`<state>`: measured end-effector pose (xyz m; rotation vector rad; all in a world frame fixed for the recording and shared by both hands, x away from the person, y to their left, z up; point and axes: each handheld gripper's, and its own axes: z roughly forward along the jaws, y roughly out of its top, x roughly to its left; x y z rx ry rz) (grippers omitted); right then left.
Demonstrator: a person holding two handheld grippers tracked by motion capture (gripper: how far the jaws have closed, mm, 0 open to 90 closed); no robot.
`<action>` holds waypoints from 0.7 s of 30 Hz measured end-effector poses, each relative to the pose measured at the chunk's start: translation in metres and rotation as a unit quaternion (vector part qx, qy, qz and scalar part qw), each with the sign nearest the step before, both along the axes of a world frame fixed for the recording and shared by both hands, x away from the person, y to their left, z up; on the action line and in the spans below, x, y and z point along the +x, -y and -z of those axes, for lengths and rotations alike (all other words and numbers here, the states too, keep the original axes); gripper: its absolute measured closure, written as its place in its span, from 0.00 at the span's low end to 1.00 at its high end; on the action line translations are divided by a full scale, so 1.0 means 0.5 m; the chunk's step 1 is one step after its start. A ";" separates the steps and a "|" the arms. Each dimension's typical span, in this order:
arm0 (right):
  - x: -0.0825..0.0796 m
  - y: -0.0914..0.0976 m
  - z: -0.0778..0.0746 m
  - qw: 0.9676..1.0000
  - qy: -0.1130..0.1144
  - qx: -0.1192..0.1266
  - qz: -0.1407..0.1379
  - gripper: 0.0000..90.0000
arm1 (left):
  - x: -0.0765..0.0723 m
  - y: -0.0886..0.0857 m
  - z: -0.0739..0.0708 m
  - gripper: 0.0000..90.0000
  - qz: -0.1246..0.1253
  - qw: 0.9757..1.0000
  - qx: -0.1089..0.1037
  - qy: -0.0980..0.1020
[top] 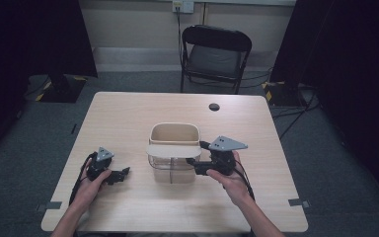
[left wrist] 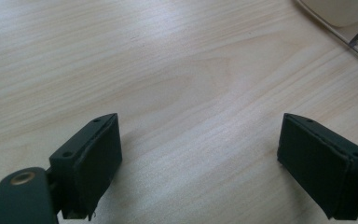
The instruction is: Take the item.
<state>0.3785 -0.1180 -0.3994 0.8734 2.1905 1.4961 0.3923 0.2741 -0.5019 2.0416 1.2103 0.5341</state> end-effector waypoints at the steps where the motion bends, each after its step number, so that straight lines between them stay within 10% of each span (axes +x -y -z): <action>1: 0.000 0.000 0.000 1.000 0.000 0.000 0.000 0.30 | 0.000 0.000 0.000 0.14 0.000 1.000 0.000 0.000; 21: 0.007 0.002 -0.006 1.000 -0.008 0.008 -0.003 0.37 | 0.000 0.000 0.000 0.14 0.000 1.000 0.000 0.000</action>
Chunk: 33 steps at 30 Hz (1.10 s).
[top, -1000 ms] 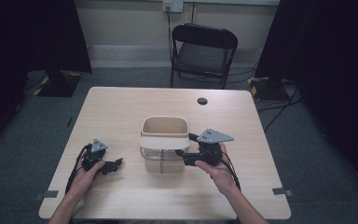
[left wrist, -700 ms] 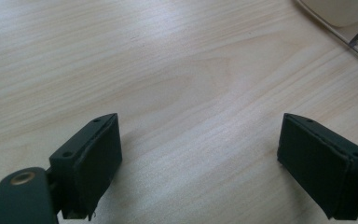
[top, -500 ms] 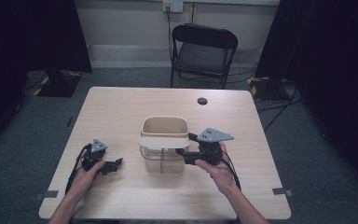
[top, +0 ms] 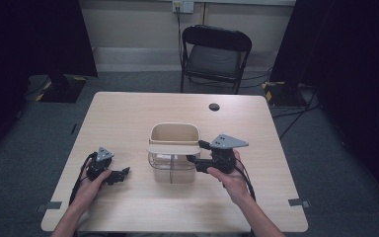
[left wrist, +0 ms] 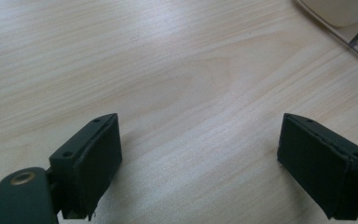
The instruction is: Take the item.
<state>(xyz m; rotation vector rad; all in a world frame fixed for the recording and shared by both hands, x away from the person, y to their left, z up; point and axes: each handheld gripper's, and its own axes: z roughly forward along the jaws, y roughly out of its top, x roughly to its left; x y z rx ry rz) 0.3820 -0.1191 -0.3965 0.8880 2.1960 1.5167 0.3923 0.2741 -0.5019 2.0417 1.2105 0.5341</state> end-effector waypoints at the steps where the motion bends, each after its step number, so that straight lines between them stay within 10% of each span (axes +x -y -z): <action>1: 0.000 0.000 0.000 1.000 0.000 0.000 -0.001 0.38 | 0.000 0.000 0.000 0.14 0.000 1.000 0.000 0.000; 33: 0.002 0.000 -0.003 1.000 0.001 0.003 -0.002 0.42 | 0.000 0.000 0.000 0.14 0.000 1.000 0.000 0.000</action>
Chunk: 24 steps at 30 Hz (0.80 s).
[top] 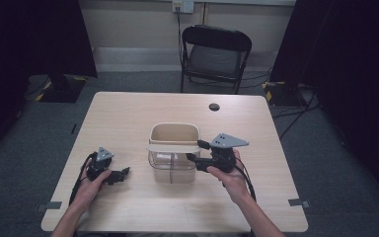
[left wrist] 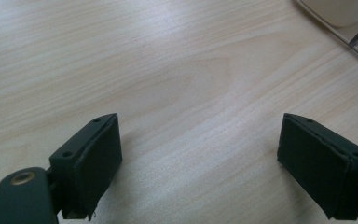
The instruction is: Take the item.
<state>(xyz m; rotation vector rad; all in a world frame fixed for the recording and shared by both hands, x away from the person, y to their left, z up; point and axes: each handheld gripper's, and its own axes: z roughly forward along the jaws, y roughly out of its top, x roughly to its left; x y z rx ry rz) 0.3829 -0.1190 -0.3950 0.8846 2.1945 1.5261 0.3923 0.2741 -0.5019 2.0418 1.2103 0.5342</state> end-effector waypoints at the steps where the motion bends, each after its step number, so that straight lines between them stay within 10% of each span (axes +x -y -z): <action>1: 0.000 0.000 0.000 1.000 0.000 0.000 0.000 0.42 | 0.000 0.000 0.000 0.14 0.000 1.000 0.000 0.000; 24: 0.000 0.000 0.000 1.000 0.000 0.000 0.000 0.42 | 0.000 -0.001 -0.001 0.14 0.002 1.000 0.004 0.000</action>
